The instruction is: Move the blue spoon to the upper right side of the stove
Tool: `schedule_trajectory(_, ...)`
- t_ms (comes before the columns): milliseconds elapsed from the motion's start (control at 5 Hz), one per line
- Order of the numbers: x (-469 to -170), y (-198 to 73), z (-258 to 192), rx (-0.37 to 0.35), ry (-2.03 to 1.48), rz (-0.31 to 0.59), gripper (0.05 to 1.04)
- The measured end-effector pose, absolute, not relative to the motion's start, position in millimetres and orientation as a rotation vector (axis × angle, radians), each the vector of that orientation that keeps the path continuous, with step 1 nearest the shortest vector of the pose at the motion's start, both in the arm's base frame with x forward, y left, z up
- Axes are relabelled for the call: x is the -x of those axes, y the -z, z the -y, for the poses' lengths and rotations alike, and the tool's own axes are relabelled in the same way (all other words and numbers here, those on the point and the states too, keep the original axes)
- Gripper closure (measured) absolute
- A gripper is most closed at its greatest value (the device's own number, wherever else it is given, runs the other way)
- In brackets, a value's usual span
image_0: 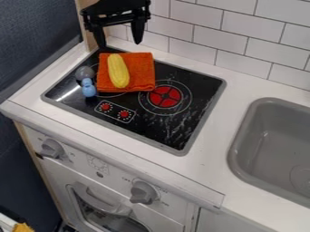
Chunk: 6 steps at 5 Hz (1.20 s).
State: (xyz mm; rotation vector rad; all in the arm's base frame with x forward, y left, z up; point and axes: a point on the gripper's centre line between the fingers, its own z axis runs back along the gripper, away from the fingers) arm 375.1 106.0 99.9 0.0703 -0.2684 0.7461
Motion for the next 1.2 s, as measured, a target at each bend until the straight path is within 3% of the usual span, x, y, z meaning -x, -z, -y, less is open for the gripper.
schedule_trajectory(200,-372.6,-85.8,-105.2,-0.075,-0.748,0.228,0.084)
schedule_trajectory(600,-355.0,-86.4,-125.4,-0.046,-0.82,0.197,0.084)
schedule_trajectory(800,-341.4,-90.7,-137.9,-0.059,-0.829,0.206,0.084)
schedule_trajectory(1200,-331.9,-69.2,-145.4,-0.101,-0.828,0.175,0.084)
